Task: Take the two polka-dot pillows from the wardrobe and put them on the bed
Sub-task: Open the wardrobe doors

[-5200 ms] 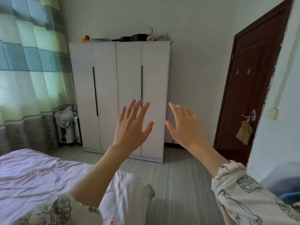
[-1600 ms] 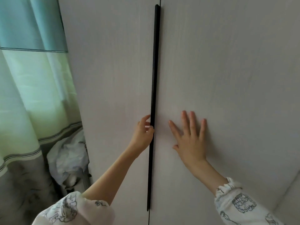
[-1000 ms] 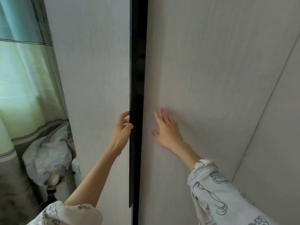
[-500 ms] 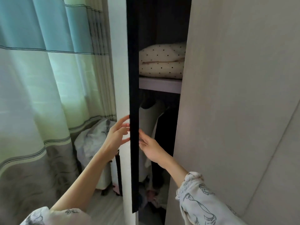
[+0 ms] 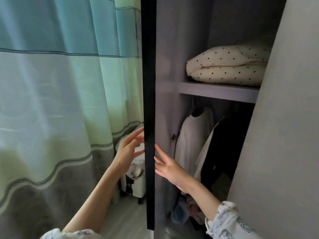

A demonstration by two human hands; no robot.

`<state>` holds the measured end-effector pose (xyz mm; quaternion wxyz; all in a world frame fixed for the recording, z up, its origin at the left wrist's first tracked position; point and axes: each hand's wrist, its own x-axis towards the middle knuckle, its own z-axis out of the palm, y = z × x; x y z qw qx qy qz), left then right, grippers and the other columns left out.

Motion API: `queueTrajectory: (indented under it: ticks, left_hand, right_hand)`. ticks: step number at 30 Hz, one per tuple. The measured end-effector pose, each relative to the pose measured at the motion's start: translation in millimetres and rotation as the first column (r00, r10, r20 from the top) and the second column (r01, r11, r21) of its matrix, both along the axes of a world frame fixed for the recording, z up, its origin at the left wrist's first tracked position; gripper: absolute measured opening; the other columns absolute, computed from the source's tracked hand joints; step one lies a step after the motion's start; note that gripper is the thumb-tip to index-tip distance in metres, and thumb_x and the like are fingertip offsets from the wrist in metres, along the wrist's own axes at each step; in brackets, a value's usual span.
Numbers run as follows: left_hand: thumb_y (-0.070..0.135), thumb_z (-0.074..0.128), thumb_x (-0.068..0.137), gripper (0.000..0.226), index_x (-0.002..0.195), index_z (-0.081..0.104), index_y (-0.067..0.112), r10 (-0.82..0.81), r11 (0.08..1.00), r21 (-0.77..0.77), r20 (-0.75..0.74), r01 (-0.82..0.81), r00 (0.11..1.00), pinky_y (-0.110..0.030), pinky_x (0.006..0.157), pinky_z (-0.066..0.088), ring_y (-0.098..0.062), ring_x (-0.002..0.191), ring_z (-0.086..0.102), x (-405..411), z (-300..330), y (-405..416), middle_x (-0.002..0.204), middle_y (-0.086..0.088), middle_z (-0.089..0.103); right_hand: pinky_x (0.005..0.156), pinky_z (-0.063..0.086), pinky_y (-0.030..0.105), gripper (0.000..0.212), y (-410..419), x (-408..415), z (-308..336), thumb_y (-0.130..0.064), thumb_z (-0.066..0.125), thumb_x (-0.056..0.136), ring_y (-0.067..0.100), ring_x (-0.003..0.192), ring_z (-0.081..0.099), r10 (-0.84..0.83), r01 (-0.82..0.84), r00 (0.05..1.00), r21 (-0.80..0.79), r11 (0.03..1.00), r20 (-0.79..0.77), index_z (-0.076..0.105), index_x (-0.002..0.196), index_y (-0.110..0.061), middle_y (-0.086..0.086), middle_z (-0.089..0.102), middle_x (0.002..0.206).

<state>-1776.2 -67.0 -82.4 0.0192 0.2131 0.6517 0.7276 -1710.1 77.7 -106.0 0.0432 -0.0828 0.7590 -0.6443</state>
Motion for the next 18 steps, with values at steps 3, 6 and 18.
queueTrajectory:
  ticks: [3,6,18]
  left_hand:
    - [-0.002,0.034,0.088,0.05,0.109,0.062,0.033,0.018,1.0,0.017,0.009,-0.018,1.0,-0.035,0.084,0.05,-0.011,0.098,0.064,-25,-2,-33,0.094,0.001,0.07]
    - [0.0,0.032,0.089,0.048,0.11,0.061,0.031,-0.005,1.0,0.002,-0.002,0.005,1.0,-0.037,0.084,0.051,-0.013,0.098,0.065,-50,-2,-60,0.093,0.001,0.073]
    - [0.002,0.045,0.09,0.036,0.109,0.065,0.024,0.123,0.991,-0.041,-0.137,-0.13,0.983,-0.03,0.087,0.05,-0.009,0.101,0.063,-78,-21,-107,0.111,0.003,0.068]
  right_hand:
    - [0.114,0.023,0.035,0.06,-35,-24,0,-0.007,0.032,0.099,0.008,0.14,0.016,0.004,-0.004,1.0,-0.006,1.0,0.016,0.006,0.146,-0.034,-0.005,0.011,0.156]
    - [0.112,0.027,0.035,0.059,-58,-45,3,-0.009,0.034,0.1,0.009,0.14,0.017,0.011,-0.011,0.999,-0.009,1.0,0.032,0.007,0.146,-0.035,-0.004,0.012,0.155]
    - [0.113,0.023,0.039,0.059,-87,-81,6,-0.012,0.033,0.1,0.014,0.141,0.013,-0.029,0.027,0.998,0.034,0.999,0.056,0.001,0.147,-0.026,-0.006,0.008,0.156]
